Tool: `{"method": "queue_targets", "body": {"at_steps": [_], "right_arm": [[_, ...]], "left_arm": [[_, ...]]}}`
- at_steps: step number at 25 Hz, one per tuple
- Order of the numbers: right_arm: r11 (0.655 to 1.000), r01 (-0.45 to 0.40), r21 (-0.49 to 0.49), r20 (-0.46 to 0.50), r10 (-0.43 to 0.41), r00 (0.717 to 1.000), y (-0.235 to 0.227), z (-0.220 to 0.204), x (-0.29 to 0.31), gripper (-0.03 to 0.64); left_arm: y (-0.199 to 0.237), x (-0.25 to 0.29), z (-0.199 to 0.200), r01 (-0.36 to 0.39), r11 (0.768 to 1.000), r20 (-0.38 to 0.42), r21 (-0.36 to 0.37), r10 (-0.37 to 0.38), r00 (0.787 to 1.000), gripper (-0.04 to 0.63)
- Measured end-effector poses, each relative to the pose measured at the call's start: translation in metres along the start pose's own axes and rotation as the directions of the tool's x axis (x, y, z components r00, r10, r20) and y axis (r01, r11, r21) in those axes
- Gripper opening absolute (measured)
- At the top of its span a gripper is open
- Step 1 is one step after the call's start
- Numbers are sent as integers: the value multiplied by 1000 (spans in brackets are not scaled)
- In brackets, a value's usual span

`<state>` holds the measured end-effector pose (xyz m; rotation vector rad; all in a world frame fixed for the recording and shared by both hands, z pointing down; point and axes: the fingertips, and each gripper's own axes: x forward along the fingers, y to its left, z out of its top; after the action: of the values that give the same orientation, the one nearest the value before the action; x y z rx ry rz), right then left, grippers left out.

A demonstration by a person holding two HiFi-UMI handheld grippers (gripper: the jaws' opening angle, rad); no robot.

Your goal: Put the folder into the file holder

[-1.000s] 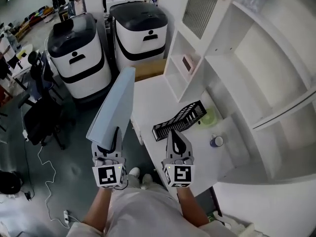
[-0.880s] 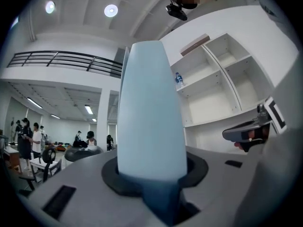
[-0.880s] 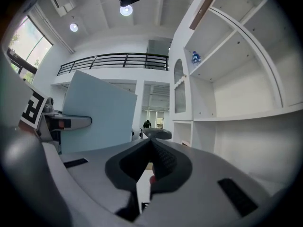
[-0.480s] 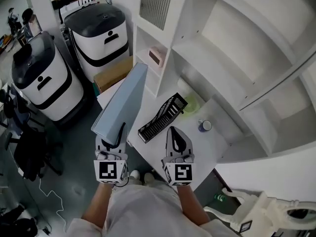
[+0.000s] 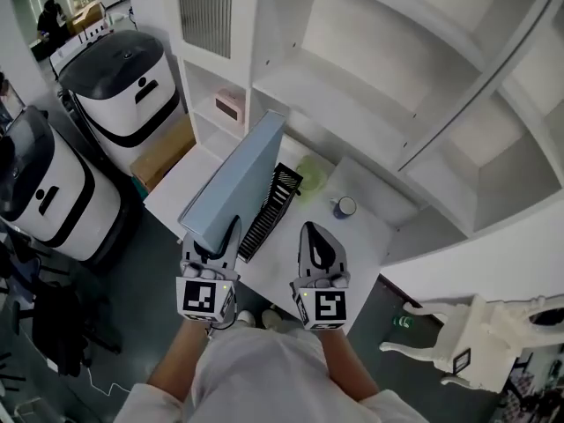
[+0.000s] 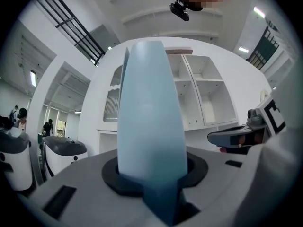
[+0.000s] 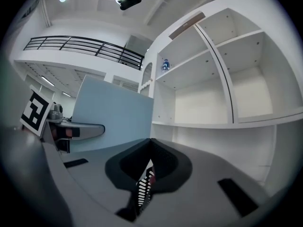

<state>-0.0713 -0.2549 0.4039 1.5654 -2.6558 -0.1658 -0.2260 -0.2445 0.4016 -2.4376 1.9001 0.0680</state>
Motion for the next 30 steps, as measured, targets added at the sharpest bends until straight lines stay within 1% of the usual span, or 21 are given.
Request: {"method": "queue_targets", "body": {"at_steps": [3,6,12,17,23,26,30], "right_arm": [[999,51,1,-7,-51,999,-12,-1,-5,-5],[996,92,2,-10,-92,996,-22,-1,-9,-5],[990,139,-1,-19,-139,990,-36,-6,-15,-5],[987,161,-4,-28,-161,987,-45,-8,-18,-5],[985,169,-15,-34,-170,985,-52,-9,-15,-5],[987,162,-19,-37,-163,986,-51,-10,-11,-5],[988,155,-19,-54,-156,986,-49,-18,-7,-5]], "left_arm": [[-7,14,0,55,999,-2,3,-55,999,143],[-11,24,0,84,996,-11,-17,-84,996,143],[-18,44,-18,150,988,-22,-25,-151,988,143],[-19,62,-37,195,980,-29,-48,-197,980,143],[-26,76,-58,250,967,-3,-39,-251,968,143],[-26,80,-71,255,965,12,-63,-255,967,143],[-23,83,-92,259,963,47,-78,-256,965,143]]}}
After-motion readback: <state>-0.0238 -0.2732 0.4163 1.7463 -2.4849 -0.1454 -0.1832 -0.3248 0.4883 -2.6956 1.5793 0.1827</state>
